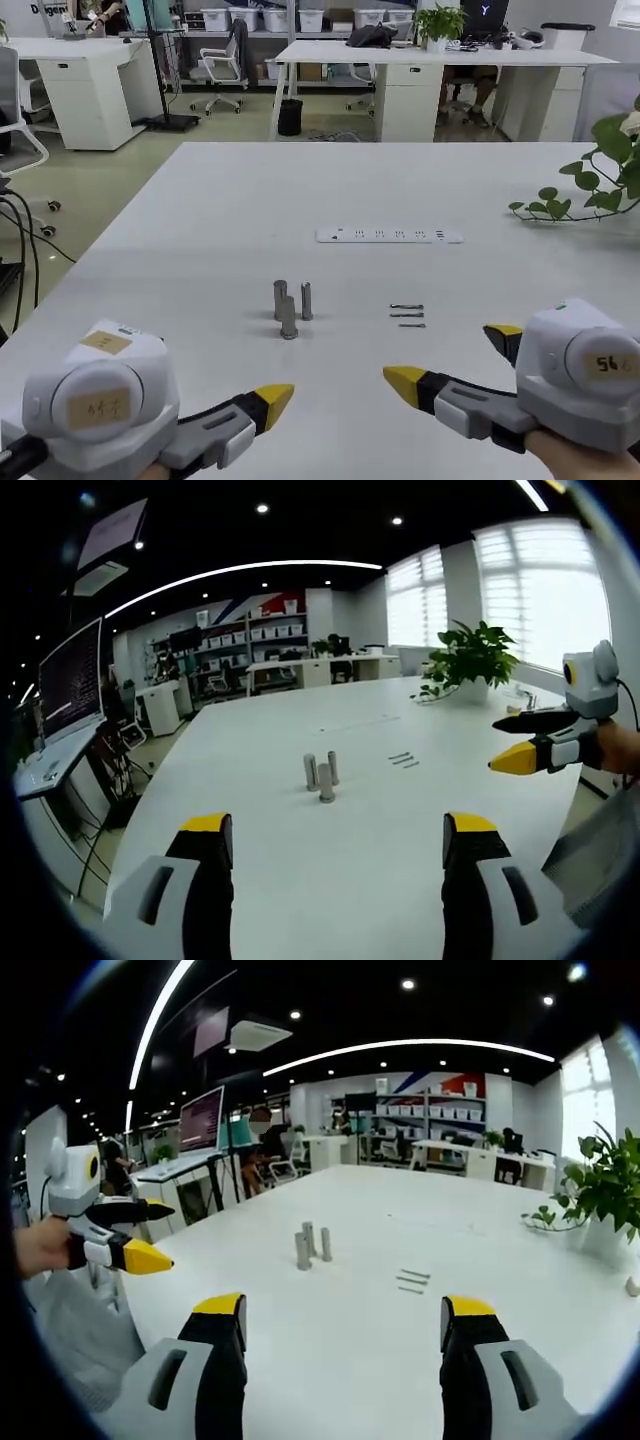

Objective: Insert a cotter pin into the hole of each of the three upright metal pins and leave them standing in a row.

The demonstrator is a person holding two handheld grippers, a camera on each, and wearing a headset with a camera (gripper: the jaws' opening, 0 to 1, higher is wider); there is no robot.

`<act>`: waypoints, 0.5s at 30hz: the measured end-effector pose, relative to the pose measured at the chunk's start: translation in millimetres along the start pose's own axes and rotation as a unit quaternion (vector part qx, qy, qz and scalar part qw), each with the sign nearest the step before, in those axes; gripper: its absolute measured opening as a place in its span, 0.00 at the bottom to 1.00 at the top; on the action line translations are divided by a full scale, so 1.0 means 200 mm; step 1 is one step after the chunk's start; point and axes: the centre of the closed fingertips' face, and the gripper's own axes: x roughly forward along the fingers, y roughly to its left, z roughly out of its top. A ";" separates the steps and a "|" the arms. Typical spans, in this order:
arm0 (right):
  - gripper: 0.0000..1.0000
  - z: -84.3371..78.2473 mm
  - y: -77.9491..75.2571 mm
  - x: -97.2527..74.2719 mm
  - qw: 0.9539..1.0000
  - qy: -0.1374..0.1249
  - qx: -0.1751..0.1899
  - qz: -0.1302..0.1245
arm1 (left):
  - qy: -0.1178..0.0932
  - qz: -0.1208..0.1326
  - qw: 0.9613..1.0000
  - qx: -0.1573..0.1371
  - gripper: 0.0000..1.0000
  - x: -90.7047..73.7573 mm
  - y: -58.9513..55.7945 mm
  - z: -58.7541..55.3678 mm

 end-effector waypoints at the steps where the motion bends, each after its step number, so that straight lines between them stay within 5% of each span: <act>1: 0.76 0.00 0.00 0.00 1.000 0.002 0.002 0.000 | -0.001 0.000 1.000 0.000 0.85 0.00 0.00 0.00; 15: 0.77 0.01 -0.04 0.02 1.000 -0.003 0.008 0.002 | 0.002 -0.007 1.000 0.008 0.83 0.03 -0.01 -0.01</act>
